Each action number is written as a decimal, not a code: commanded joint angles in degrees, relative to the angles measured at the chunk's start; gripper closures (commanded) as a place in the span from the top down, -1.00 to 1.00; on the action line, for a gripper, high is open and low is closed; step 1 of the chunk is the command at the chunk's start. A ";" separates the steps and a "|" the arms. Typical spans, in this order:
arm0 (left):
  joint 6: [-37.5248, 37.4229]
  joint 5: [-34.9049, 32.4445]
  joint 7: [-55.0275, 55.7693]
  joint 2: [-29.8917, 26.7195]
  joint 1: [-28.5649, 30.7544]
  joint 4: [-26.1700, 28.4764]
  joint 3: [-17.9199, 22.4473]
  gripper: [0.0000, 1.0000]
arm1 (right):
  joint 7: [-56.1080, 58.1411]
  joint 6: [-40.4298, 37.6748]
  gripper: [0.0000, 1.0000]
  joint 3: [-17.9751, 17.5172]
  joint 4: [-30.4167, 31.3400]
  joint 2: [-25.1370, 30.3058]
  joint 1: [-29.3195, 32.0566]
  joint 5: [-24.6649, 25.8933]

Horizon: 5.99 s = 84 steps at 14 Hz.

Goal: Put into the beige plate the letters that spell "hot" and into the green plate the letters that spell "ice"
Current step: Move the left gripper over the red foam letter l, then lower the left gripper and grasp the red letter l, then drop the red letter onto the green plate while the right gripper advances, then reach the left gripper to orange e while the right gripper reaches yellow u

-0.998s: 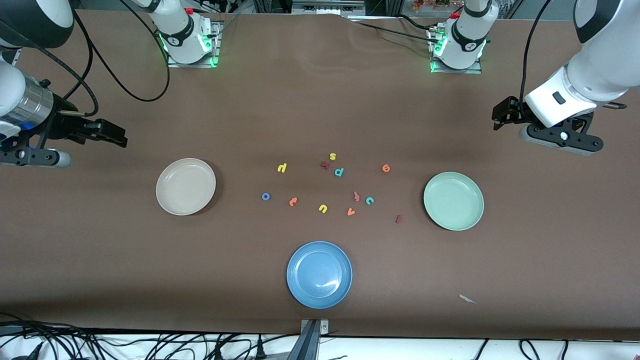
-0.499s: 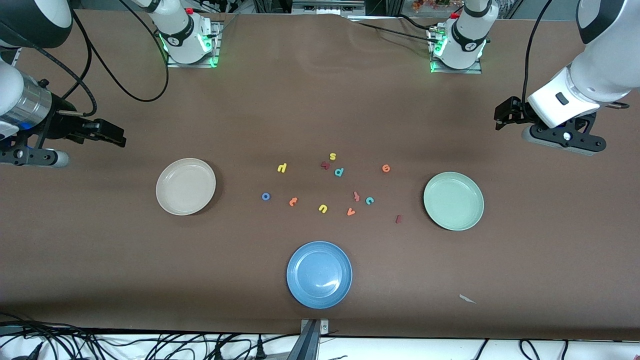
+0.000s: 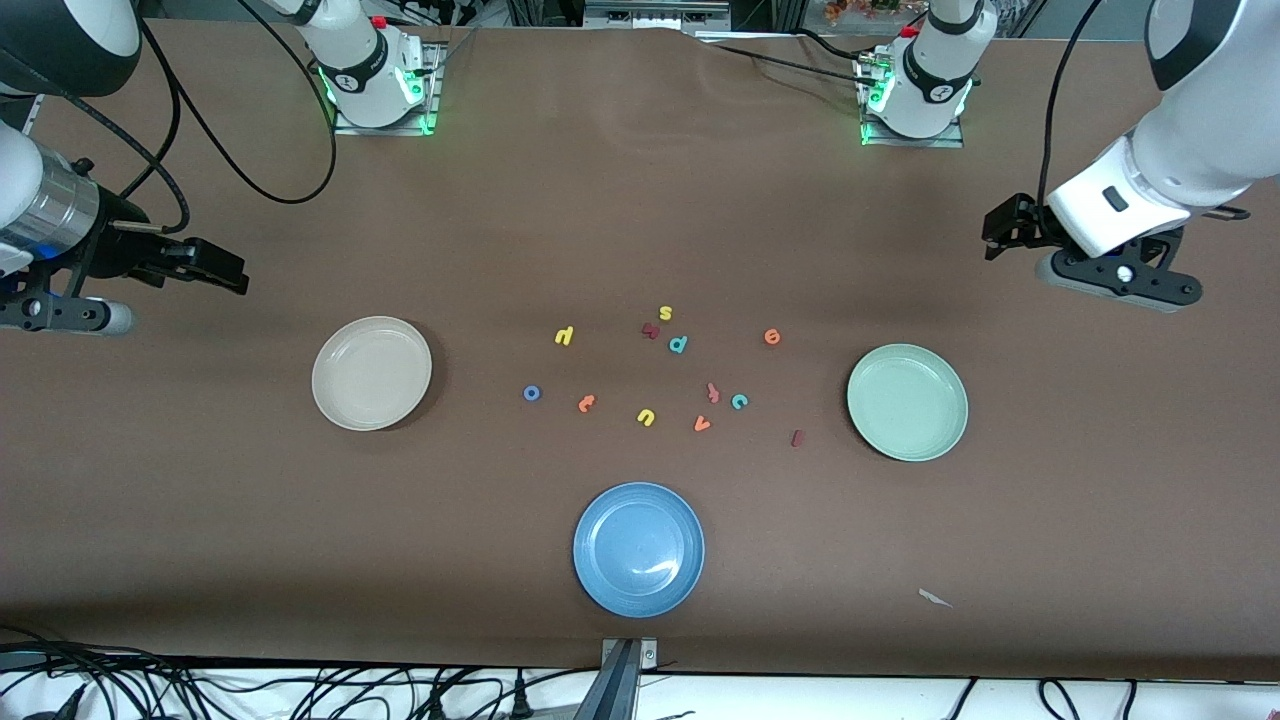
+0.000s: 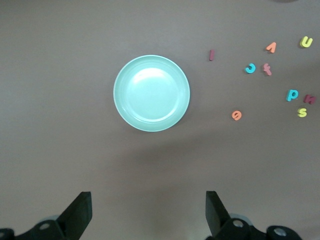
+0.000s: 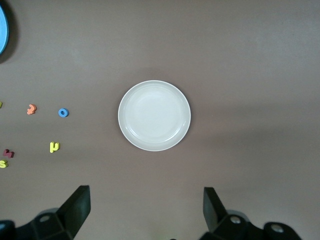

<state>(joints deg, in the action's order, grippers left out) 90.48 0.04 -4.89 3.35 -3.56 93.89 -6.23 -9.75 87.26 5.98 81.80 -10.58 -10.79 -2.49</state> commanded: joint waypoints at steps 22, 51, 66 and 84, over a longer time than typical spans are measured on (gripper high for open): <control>46.81 -7.61 12.36 39.44 -6.02 -1.34 -7.31 0.57 | -0.01 0.11 1.00 -0.18 0.99 1.35 -0.11 1.44; 32.75 -7.77 -2.91 33.03 4.86 -0.03 -6.95 -1.00 | -23.63 15.63 1.00 -0.79 12.13 -1.37 -12.49 2.14; 29.58 -7.51 2.47 27.14 4.97 5.77 -17.40 1.00 | -61.01 45.72 1.00 -2.72 24.90 -16.48 -28.68 0.47; 53.05 -29.13 47.96 27.32 2.77 27.31 -23.04 1.00 | -55.56 56.01 0.45 -4.93 25.43 -25.46 -27.97 -1.99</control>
<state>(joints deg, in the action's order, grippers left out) 142.90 -26.73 41.76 30.44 -1.33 121.45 -29.29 -66.94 142.15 1.76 106.75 -35.84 -39.38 -3.25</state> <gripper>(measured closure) 0.000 0.154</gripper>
